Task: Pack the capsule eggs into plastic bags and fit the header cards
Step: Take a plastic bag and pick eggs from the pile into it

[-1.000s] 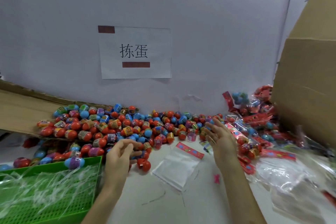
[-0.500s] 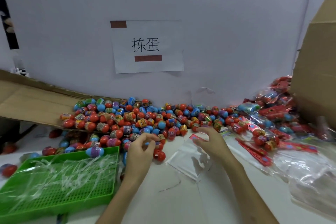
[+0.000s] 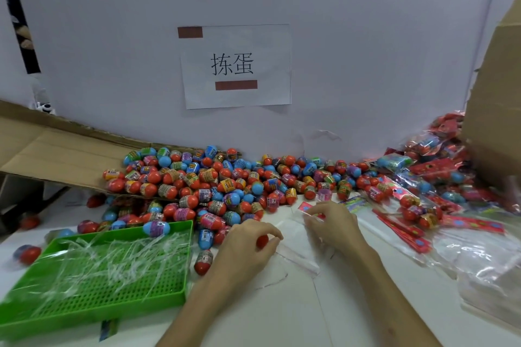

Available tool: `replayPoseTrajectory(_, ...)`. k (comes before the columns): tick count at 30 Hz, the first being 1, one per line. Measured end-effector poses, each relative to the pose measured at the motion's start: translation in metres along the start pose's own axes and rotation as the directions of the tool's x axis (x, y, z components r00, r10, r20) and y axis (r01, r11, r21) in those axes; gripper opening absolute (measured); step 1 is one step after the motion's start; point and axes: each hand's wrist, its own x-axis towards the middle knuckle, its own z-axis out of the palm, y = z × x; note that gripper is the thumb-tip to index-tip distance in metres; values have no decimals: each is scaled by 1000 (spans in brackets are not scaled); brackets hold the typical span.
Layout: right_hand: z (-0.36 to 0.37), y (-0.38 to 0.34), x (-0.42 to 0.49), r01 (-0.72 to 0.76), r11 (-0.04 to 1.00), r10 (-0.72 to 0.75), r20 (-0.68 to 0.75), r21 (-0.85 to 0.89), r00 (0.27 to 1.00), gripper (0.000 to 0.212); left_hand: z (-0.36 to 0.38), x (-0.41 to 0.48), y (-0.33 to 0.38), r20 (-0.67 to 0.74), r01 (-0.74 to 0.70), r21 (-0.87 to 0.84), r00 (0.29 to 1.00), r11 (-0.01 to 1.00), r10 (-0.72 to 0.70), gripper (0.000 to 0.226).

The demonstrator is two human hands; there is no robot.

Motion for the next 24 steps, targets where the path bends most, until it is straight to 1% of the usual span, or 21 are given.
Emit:
replayPoseTrajectory(3, 3, 1, 2, -15, 998, 15, -8, 56, 1000, 26, 2, -2, 0, 37, -56, 96, 998, 994, 53, 15)
replayPoseTrajectory(7, 4, 1, 6, -15, 980, 25, -47, 197, 999, 25, 1, -2, -5, 80, -99, 190, 993, 977, 85, 20)
replayPoseTrajectory(10, 1, 2, 7, 25, 951, 25, -159, 308, 987, 24, 2, -2, -7, 90, -110, 214, 992, 971, 93, 20)
replayPoseTrajectory(13, -2, 0, 6, 107, 906, 25, -304, 410, 952, 27, 2, -2, -8, 103, -96, 215, 992, 972, 75, 19)
replayPoseTrajectory(16, -7, -5, 5, 164, 844, 56, -388, 511, 920, 30, 3, -2, -8, 112, -77, 205, 992, 976, 55, 20)
replayPoseTrajectory(18, -12, -9, 4, 212, 752, 55, -379, 625, 924, 26, 3, -1, -5, 108, -20, 154, 994, 988, 3, 26)
replayPoseTrajectory(20, -17, -17, 0, 211, 636, 18, -288, 742, 958, 23, 1, 1, -2, 108, 65, 94, 991, 993, -75, 46)
replayPoseTrajectory(21, -19, -21, -3, 200, 598, -12, -240, 777, 971, 22, -1, 2, -1, 102, 105, 25, 989, 994, -107, 57)
replayPoseTrajectory(23, -20, -28, -7, 205, 592, -87, -191, 779, 978, 23, -4, 4, 3, 68, 159, -231, 987, 960, -147, 70)
replayPoseTrajectory(24, -20, -30, -9, 220, 598, -126, -181, 771, 975, 23, -7, 5, 5, 45, 172, -365, 985, 915, -168, 72)
